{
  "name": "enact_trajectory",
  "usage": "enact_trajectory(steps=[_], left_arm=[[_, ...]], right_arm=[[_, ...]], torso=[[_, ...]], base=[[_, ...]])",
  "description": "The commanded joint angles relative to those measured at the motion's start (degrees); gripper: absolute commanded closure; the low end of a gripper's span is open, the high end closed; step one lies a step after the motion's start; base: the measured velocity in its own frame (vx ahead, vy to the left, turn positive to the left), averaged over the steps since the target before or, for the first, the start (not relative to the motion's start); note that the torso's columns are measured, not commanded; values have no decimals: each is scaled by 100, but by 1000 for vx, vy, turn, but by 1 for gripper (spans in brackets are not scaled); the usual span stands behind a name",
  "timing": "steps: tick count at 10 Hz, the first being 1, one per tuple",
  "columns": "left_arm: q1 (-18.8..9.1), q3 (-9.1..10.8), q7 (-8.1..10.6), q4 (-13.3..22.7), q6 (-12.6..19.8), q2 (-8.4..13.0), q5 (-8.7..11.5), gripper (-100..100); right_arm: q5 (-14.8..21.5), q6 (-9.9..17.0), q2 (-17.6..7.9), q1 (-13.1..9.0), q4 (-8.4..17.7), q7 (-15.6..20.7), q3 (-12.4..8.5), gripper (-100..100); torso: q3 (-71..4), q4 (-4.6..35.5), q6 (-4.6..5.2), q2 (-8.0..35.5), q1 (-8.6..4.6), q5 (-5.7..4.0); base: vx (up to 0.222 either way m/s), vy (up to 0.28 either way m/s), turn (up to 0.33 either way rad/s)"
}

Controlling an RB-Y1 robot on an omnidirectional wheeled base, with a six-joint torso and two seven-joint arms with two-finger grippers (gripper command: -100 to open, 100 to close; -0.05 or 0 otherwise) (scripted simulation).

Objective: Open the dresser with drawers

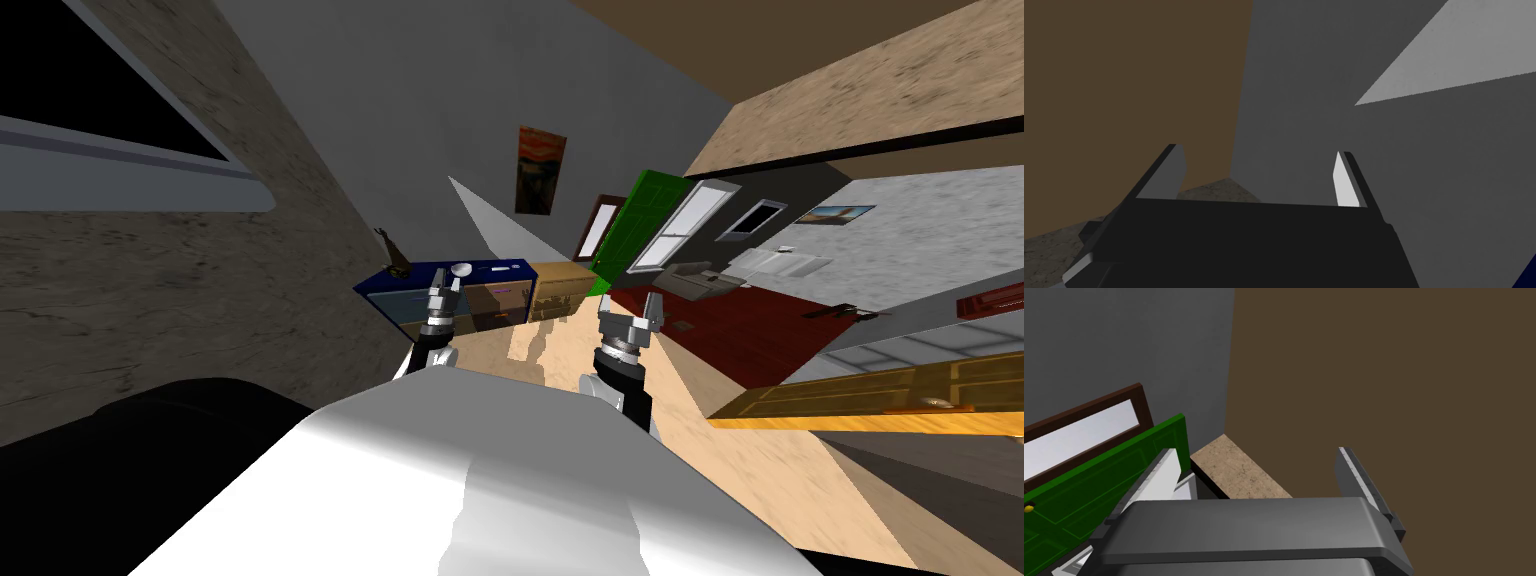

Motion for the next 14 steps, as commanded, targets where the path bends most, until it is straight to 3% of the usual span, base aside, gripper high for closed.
enact_trajectory(steps=[1,9,10,11,14], left_arm=[[0,0,0,0,0,0,0,0],[0,0,0,-2,-1,0,0,0],[-32,29,0,126,-4,241,7,-100],[-52,47,-1,208,-7,334,11,-100],[-134,123,-2,541,-17,545,28,-100]], right_arm=[[0,0,0,0,0,0,0,0],[0,-1,0,0,-2,0,0,0],[0,-1,0,0,-2,0,0,0],[0,0,0,1,0,0,0,0],[0,0,0,2,1,0,0,0]], torso=[[-467,235,0,232,0,0],[-7073,3537,0,3539,0,0],[-7919,3960,0,3962,0,0],[-8321,4146,0,4141,0,0],[-8460,4224,0,4221,-1,-1]], base=[[0,0,0],[0,0,0],[53,-8,18],[89,-19,20],[97,-26,22]])
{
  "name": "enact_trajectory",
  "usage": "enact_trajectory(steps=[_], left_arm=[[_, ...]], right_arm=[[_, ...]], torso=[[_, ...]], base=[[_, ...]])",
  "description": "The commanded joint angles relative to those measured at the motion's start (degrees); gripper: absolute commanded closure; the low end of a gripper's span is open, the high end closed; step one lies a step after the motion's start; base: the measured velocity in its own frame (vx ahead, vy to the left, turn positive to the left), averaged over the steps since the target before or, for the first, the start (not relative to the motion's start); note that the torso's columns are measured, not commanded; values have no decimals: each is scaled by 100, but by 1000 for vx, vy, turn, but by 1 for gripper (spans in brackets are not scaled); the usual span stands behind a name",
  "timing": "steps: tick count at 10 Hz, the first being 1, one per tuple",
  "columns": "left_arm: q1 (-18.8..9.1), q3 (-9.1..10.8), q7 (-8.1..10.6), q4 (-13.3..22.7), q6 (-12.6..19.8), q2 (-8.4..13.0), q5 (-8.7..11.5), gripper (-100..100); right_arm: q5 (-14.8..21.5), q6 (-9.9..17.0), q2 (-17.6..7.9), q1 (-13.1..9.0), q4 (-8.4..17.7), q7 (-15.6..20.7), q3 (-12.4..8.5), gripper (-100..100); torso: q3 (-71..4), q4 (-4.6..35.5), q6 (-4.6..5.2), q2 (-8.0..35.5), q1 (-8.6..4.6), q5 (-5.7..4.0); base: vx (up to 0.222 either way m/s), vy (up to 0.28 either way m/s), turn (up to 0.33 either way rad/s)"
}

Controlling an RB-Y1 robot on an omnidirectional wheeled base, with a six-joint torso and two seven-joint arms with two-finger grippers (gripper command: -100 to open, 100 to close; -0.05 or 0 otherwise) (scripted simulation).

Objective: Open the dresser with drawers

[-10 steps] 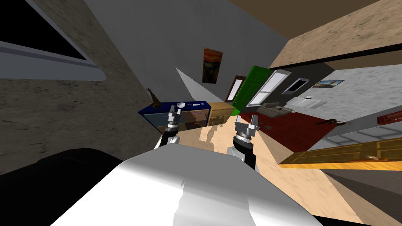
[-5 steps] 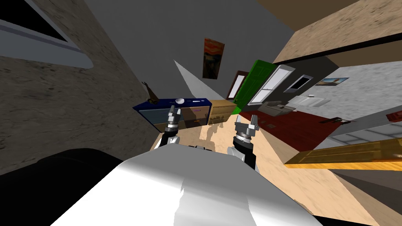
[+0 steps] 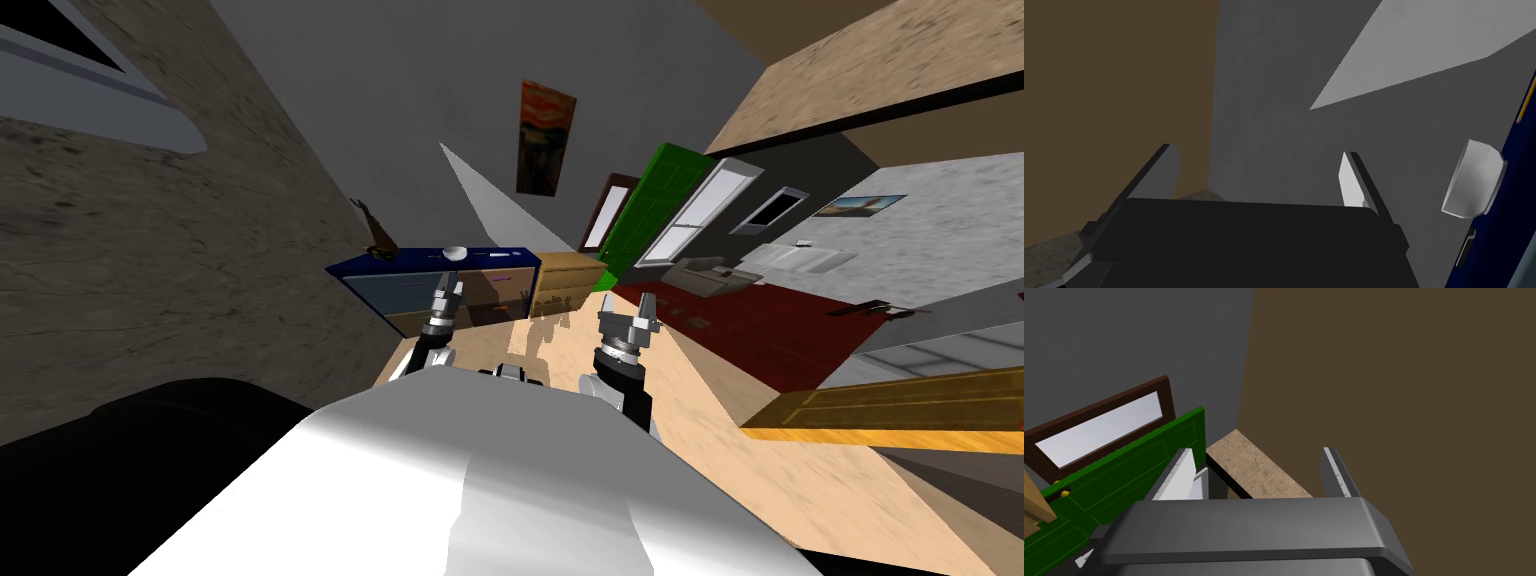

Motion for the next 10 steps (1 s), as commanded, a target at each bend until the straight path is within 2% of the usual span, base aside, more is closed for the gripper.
enact_trajectory(steps=[1,10], left_arm=[[-61,59,-7,296,-1,146,11,-100],[-388,360,-12,1618,-45,338,81,-100]], right_arm=[[0,0,0,0,0,0,0,0],[0,0,0,0,0,0,0,0]], torso=[[2,3,0,4,5,2],[6,5,0,13,5,1]], base=[[129,-35,21],[138,-38,30]])
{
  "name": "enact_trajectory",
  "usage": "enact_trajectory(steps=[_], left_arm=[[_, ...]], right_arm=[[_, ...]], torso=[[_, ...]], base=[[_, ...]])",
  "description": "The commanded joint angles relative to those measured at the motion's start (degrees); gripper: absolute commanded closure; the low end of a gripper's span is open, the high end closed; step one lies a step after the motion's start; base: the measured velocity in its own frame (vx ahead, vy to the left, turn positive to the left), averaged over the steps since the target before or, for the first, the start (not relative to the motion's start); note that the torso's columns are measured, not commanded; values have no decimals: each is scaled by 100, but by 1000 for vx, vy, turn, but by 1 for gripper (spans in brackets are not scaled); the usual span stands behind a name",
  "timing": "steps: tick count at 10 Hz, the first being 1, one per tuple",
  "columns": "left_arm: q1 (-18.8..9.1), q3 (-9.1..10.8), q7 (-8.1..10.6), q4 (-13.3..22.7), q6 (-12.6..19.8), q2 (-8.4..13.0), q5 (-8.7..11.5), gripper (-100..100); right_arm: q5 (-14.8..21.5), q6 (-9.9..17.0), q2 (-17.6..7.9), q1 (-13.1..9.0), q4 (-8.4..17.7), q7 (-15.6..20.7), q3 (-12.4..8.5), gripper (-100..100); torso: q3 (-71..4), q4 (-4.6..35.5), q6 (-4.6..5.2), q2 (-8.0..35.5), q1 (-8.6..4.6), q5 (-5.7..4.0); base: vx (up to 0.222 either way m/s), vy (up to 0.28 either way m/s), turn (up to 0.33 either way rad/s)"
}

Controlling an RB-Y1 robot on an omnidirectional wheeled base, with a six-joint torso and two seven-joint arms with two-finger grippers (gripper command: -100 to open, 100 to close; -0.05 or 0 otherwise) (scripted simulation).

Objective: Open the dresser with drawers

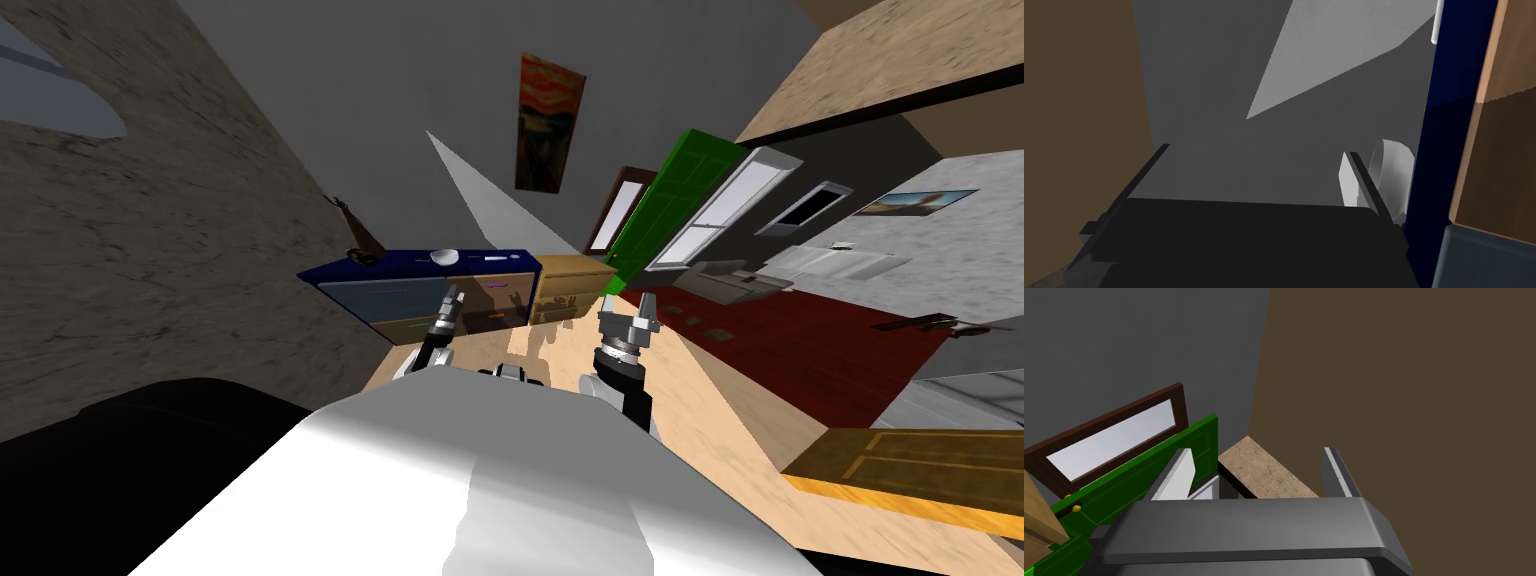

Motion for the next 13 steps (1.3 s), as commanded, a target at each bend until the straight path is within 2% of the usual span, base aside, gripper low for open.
enact_trajectory(steps=[1,7,13], left_arm=[[-47,78,1,356,-45,50,20,-100],[-230,250,-2,1092,-75,152,60,-100],[-434,445,-6,1910,-113,116,106,-100]], right_arm=[[0,0,0,0,0,0,0,0],[0,0,0,0,0,0,0,0],[0,0,0,0,0,0,0,0]], torso=[[-2,-1,-1,-4,8,3],[-3,-2,0,-5,-3,0],[-8,-4,0,-14,-8,-2]], base=[[136,-28,25],[116,-43,26],[135,-42,28]])
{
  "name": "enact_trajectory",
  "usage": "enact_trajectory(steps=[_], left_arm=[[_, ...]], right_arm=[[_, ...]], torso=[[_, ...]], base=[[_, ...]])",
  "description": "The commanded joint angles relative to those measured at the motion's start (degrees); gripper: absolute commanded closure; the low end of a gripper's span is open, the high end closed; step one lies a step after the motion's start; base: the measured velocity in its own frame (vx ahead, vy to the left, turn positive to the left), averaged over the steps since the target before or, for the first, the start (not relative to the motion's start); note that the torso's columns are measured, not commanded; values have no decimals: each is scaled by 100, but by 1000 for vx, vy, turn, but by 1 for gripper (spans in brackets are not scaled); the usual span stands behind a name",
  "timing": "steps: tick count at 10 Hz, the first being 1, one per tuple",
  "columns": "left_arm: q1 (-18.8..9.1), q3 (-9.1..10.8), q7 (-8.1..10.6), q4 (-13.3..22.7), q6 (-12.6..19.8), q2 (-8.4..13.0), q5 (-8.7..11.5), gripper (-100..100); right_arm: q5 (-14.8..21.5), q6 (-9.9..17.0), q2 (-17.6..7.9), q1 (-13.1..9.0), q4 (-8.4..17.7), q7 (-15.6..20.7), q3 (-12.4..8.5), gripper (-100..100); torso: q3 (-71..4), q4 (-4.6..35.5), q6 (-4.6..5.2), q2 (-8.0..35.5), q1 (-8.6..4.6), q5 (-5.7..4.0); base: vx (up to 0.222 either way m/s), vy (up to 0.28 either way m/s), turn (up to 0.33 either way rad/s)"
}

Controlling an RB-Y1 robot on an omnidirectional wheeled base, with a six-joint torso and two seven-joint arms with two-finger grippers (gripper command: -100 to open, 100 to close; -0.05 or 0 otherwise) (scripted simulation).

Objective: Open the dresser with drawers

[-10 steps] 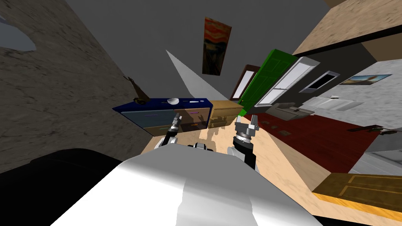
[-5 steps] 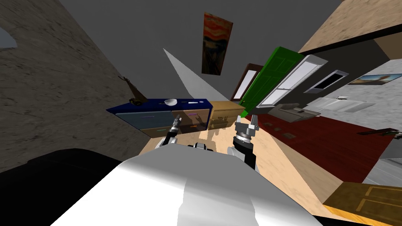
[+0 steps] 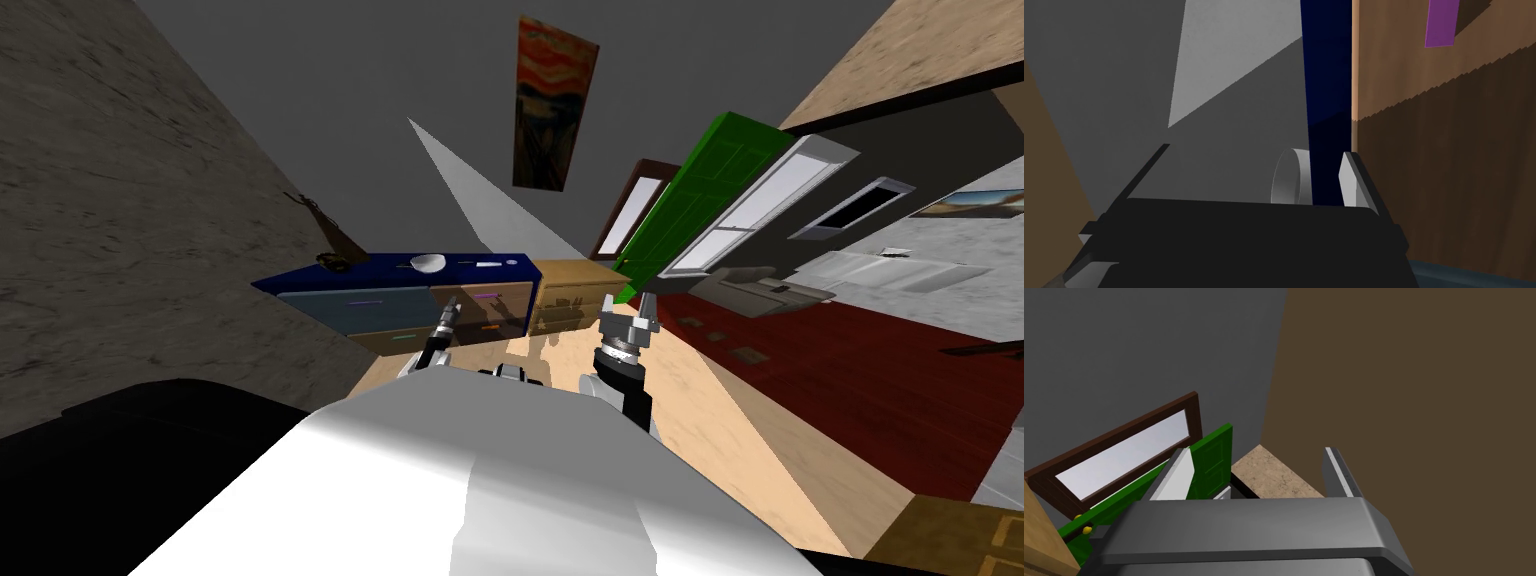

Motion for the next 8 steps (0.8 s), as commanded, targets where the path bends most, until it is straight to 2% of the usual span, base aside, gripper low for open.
enact_trajectory(steps=[1,5,6,7,8], left_arm=[[-63,96,9,369,-29,-30,27,-100],[-215,244,6,978,-61,-198,62,-100],[-285,312,4,1251,-76,-347,78,-100],[-317,342,4,1383,-83,-442,85,-100],[-317,342,4,1383,-83,-442,85,-100]], right_arm=[[0,0,0,0,0,0,0,0],[0,0,0,0,0,0,0,0],[0,0,0,0,0,0,0,0],[0,0,0,1,0,0,0,0],[0,0,0,1,0,0,0,0]], torso=[[1,0,-1,4,1,0],[3,1,1,5,0,0],[3,1,-1,5,10,2],[-3,-1,-1,-5,1,1],[-5,-2,0,-7,-3,-1]], base=[[135,-51,26],[144,-47,33],[196,-50,57],[226,-65,44],[133,-48,5]])
